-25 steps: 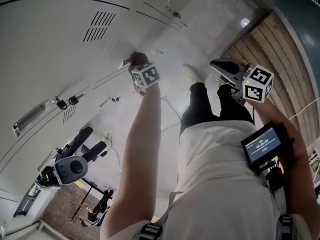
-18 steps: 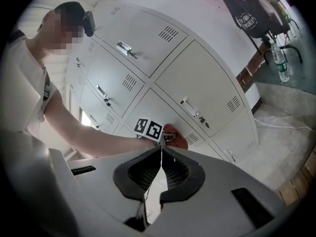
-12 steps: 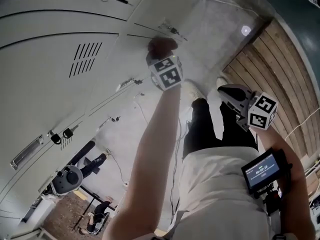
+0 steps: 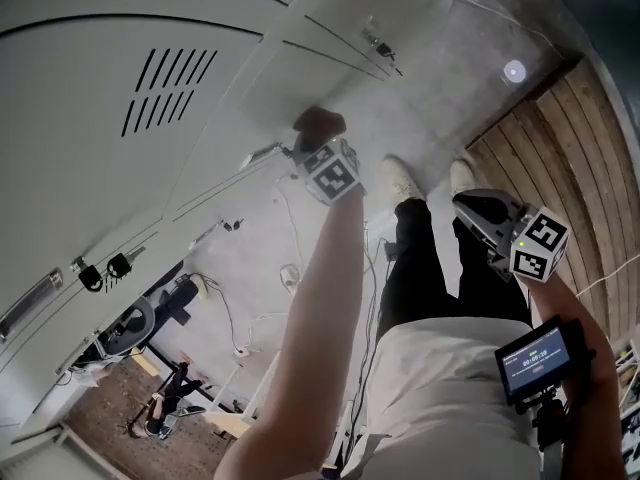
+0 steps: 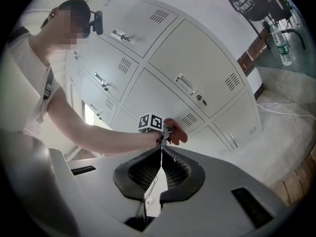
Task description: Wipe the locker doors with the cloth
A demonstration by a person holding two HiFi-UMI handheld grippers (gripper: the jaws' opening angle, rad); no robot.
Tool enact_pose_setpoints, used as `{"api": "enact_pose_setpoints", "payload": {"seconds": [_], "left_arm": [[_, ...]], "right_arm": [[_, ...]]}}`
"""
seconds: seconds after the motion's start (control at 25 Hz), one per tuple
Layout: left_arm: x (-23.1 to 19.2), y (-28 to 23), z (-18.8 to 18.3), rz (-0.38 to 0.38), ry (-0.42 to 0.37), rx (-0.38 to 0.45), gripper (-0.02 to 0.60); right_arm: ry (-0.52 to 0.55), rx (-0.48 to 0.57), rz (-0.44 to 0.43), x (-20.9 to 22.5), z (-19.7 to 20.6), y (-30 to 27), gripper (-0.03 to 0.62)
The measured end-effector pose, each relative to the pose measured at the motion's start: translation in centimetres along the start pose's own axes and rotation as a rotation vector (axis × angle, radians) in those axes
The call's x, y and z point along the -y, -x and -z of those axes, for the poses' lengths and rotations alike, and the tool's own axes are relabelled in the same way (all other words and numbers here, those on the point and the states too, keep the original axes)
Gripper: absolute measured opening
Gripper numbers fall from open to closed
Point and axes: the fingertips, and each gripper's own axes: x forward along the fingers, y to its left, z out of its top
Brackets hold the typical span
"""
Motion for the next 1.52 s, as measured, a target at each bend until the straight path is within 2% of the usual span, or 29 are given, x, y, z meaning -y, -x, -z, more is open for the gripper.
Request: {"api": "enact_pose_setpoints", "payload": {"seconds": [0.2, 0.36, 0.52, 0.68, 0.76, 1.0, 1.28, 1.36, 1.52], "left_arm": [[-2.2, -0.9, 3.2, 0.037, -0.013, -0.012, 0.071], [-6.5, -1.0, 4.9, -0.055, 0.033, -0.012, 0.071], [-11.0, 0.5, 5.7, -0.141, 0.025, 0.008, 0.071], [-16.2, 2.3, 7.1, -0.276, 0.108, 0.035, 0.071], [-16.5, 1.9, 7.8, -0.277, 0.127, 0.022, 0.071], [-11.1, -1.2, 7.0, -0.187, 0.193, 0.015, 0.071], [0.4, -3.6, 2.4, -0.011, 0.184, 0.053, 0.071], [4.0, -3.7, 0.5, 0.055, 0.136, 0.087, 0.071], [10.3, -3.7, -3.2, 0.202, -0.014, 0.156, 0.071]], "right_arm": [[0.018, -0.037, -0.028, -0.2, 0.8, -0.9, 0.018], [0.013, -0.046, -0.030, -0.3, 1.5, -1.0, 0.018], [0.004, -0.059, -0.028, -0.2, 2.5, -0.7, 0.018], [-0.011, -0.052, -0.029, 0.1, 3.0, -0.4, 0.018], [-0.017, -0.054, -0.028, 0.3, 3.4, -0.3, 0.018], [-0.030, -0.029, -0.009, 1.2, 3.5, 0.6, 0.018], [-0.050, 0.045, 0.046, 2.5, 1.7, 1.4, 0.018], [-0.049, 0.057, 0.048, 2.7, 1.4, 1.5, 0.018], [-0.055, 0.074, 0.052, 3.0, 1.2, 1.7, 0.018]]}}
